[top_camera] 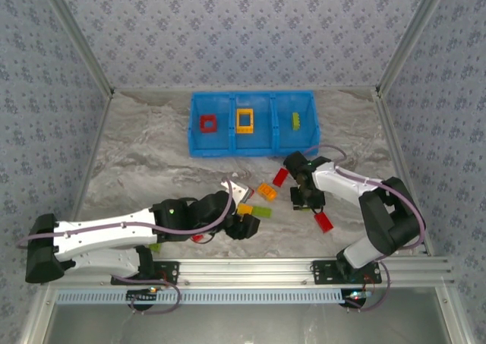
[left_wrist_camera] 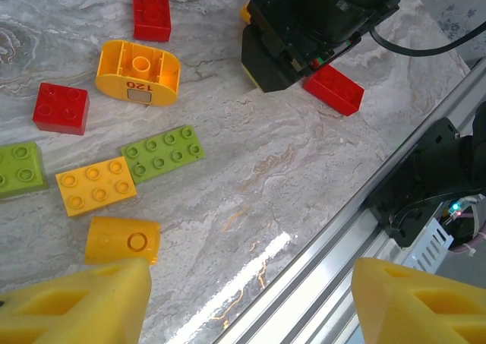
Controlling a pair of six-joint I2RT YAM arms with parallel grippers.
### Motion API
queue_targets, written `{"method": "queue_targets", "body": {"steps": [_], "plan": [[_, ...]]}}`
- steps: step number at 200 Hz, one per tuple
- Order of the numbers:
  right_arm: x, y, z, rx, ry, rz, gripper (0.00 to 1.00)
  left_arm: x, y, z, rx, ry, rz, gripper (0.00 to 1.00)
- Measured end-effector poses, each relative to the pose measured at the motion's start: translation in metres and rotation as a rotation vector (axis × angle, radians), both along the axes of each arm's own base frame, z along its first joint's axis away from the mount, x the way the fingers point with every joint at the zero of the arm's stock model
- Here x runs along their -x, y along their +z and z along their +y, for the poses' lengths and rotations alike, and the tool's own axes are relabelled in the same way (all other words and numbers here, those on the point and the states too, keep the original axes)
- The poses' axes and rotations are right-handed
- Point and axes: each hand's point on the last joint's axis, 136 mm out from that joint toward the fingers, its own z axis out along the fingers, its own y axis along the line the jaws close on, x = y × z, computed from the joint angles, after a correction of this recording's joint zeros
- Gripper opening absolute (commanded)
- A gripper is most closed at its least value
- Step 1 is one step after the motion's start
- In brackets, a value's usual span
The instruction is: Sort the legos into containers by color
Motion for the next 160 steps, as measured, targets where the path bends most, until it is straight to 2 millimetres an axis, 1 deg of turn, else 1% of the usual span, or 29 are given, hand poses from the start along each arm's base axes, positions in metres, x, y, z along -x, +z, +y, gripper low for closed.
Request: {"method": "queue_targets", "body": {"steps": [11,20,29,39,51,56,66,77,86,93,105,122,138,148,160], "plan": [[-0.001,0.006,0.0,-0.001,0.002,-0.022,0.34,-0.001,0.0,0.0,-0.002,0.003,-0.003,0.71],[-0.003,0.015,0.001,-0.009,0.001,-0.051,0.34,-0.002,0.001,0.001,-0.004,0.011,-0.01,0.71],[-0.007,0.029,0.002,-0.023,-0.001,-0.089,0.34,-0.004,0.001,0.003,-0.011,0.021,-0.018,0.71],[-0.019,0.05,0.003,-0.049,-0.015,-0.148,0.34,-0.008,0.007,0.004,-0.013,0.036,-0.032,0.72],[-0.04,0.079,0.004,-0.085,-0.043,-0.231,0.34,-0.013,0.02,0.002,0.002,0.056,-0.056,0.72],[-0.053,0.093,0.003,-0.102,-0.059,-0.271,0.33,-0.016,0.027,0.001,0.014,0.064,-0.068,0.72],[-0.076,0.114,0.002,-0.122,-0.086,-0.335,0.32,-0.023,0.042,-0.002,0.04,0.084,-0.086,0.72],[-0.103,0.132,0.0,-0.134,-0.111,-0.384,0.31,-0.033,0.055,-0.005,0.065,0.111,-0.099,0.72],[-0.127,0.14,0.001,-0.137,-0.124,-0.414,0.31,-0.042,0.062,-0.006,0.078,0.139,-0.109,0.72],[-0.144,0.142,0.002,-0.134,-0.131,-0.428,0.31,-0.049,0.066,-0.005,0.081,0.16,-0.115,0.72],[-0.172,0.136,0.004,-0.121,-0.14,-0.432,0.31,-0.058,0.067,-0.003,0.077,0.189,-0.121,0.72],[-0.205,0.112,0.007,-0.092,-0.146,-0.404,0.32,-0.067,0.064,0.0,0.064,0.218,-0.124,0.72],[-0.225,0.088,0.007,-0.07,-0.152,-0.369,0.34,-0.071,0.062,0.004,0.049,0.235,-0.126,0.72],[-0.234,0.074,0.007,-0.06,-0.158,-0.346,0.36,-0.072,0.061,0.008,0.037,0.247,-0.122,0.72],[-0.242,0.062,0.007,-0.051,-0.163,-0.329,0.41,-0.075,0.059,0.012,0.025,0.264,-0.114,0.72]]}}
